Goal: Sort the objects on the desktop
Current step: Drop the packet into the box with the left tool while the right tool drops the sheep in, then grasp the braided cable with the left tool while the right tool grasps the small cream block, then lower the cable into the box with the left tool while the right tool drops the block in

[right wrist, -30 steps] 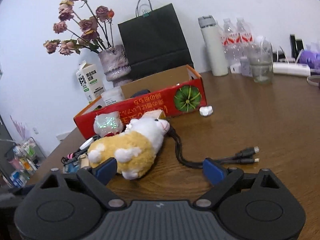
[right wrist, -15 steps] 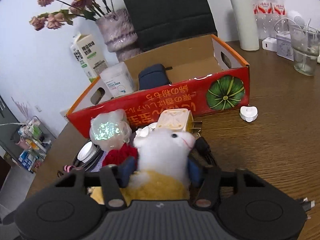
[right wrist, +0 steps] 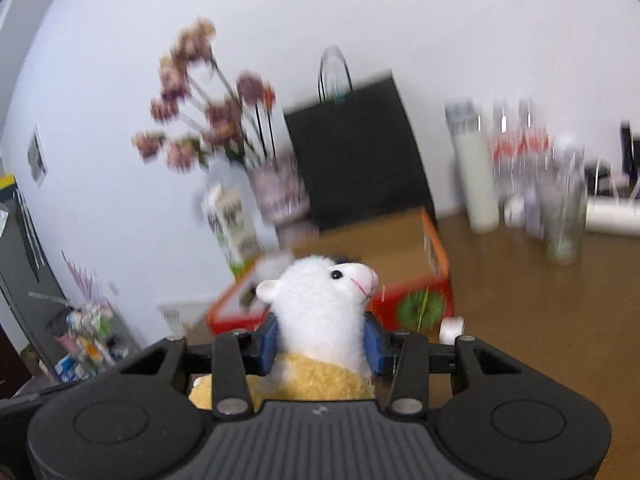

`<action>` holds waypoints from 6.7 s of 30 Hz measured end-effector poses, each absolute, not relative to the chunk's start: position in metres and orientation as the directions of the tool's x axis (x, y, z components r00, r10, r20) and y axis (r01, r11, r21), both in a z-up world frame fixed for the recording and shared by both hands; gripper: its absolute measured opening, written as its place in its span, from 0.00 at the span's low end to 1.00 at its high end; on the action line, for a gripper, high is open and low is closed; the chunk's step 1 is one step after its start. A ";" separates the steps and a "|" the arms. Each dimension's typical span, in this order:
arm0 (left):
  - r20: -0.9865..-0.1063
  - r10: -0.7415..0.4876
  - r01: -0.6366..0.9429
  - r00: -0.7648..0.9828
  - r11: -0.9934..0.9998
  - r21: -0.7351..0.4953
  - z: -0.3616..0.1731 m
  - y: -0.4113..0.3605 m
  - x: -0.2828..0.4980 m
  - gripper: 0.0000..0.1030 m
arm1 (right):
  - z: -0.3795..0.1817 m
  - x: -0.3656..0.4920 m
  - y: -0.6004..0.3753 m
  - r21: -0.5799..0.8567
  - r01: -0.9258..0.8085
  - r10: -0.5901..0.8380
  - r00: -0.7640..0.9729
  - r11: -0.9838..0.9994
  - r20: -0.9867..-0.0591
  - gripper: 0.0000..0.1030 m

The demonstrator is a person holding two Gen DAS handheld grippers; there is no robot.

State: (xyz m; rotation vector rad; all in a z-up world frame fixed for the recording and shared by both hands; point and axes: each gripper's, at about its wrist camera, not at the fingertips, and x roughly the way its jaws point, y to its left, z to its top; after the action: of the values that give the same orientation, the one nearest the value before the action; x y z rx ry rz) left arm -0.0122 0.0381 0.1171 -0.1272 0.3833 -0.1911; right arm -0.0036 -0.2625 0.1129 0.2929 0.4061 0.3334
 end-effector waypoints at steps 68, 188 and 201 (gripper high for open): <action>-0.563 -0.197 0.098 0.803 0.975 -0.202 0.009 0.046 0.042 1.00 | 0.007 0.030 -0.189 0.008 -0.491 0.434 0.763 0.871 -0.479 0.88; -0.783 -0.122 0.153 0.610 0.988 -0.035 0.065 0.026 0.305 0.72 | 0.021 0.401 -0.192 0.242 -0.138 0.278 0.512 0.960 -0.813 0.45; -0.822 -0.084 0.158 0.562 0.987 0.007 0.051 0.002 0.257 0.70 | 0.071 0.287 -0.229 0.117 -0.171 0.202 0.653 0.978 -0.730 0.58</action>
State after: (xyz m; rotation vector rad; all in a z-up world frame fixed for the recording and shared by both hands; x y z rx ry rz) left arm 0.2565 0.0022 0.0510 0.0827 0.9632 -0.1428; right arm 0.2866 -0.2289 0.0707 0.0392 0.8329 0.2120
